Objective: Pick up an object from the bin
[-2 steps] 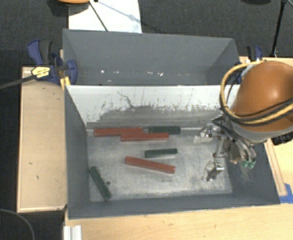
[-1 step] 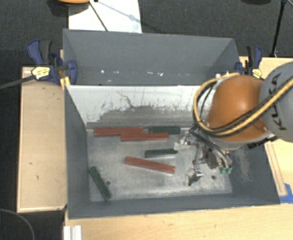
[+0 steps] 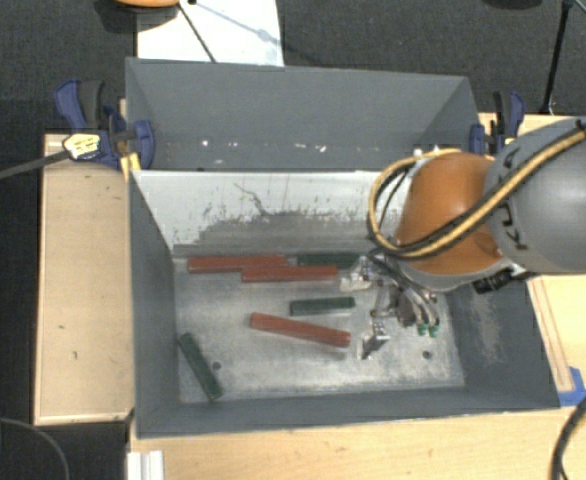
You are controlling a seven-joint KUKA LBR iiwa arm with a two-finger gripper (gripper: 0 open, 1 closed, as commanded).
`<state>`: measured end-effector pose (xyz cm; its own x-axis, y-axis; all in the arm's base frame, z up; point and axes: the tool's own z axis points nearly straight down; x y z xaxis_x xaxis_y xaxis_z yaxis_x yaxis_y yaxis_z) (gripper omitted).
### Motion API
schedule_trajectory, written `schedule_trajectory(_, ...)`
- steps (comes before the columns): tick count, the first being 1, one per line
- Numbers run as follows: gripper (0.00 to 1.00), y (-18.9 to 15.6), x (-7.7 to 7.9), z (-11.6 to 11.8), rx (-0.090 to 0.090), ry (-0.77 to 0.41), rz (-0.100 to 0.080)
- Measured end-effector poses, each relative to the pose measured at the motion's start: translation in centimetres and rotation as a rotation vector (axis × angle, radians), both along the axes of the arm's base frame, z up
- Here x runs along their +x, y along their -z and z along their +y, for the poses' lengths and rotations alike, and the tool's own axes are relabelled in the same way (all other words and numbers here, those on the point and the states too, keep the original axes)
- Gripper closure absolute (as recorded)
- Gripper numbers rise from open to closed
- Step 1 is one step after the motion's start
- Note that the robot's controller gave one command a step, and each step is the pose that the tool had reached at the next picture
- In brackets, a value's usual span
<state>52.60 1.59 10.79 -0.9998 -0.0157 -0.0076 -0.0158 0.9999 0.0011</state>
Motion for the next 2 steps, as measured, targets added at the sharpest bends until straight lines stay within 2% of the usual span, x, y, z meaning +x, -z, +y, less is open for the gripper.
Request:
schedule_trajectory(1,1.0,3.17,-1.77,0.92,0.0,-0.008,-0.021)
schedule_trajectory(2,0.0,3.48,-2.51,0.93,-0.001,-0.01,0.008)
